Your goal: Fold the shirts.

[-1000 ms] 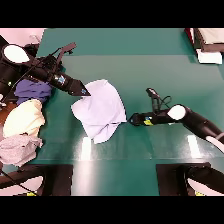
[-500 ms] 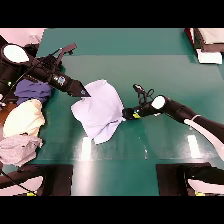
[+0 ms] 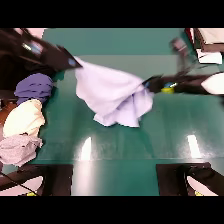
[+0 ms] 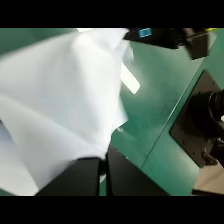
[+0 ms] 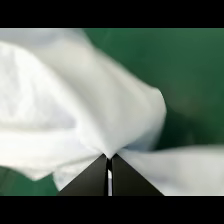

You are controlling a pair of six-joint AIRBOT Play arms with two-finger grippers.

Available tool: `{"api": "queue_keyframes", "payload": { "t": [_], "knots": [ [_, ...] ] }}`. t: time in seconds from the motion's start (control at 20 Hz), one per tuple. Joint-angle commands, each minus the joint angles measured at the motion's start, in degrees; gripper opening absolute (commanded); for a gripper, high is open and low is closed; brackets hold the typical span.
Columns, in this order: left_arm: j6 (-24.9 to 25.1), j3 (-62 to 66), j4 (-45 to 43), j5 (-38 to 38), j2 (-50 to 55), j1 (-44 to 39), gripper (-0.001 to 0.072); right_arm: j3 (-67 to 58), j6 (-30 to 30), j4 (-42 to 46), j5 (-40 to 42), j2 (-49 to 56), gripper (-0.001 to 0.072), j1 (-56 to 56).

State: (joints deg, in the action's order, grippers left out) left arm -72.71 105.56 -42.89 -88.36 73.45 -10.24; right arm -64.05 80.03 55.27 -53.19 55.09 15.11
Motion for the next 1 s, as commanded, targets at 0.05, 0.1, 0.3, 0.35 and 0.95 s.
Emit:
{"api": "queue_keyframes", "payload": {
  "t": [0.05, 0.1, 0.3, 0.35, 0.95],
  "knots": [
    [-3.6, 14.9, 2.5, -2.3, -5.1, -0.1, 0.0022, -17.3, 3.8, 6.4, -13.8, -11.6, 0.0015, -4.5],
    [-3.8, 14.9, 3.1, -2.4, -7.1, -0.1, 0.0022, -21.4, 5.3, 8.6, -16.5, -12.3, 0.0015, -4.5],
    [-3.8, 14.9, 2.5, -2.6, -11.6, -0.1, 0.0022, -33.1, 7.1, 10.4, -24.3, -8.3, 0.0015, -4.1],
    [-3.8, 14.6, 0.8, -2.9, -11.5, -0.1, 0.0022, -34.9, 7.1, 10.7, -26.0, -5.8, 0.0015, -3.1],
    [-4.3, -38.5, -30.8, 19.0, -2.2, 0.1, 0.0023, -36.2, 5.5, 10.6, -17.9, 37.2, 0.0017, 6.9]
  ]
}}
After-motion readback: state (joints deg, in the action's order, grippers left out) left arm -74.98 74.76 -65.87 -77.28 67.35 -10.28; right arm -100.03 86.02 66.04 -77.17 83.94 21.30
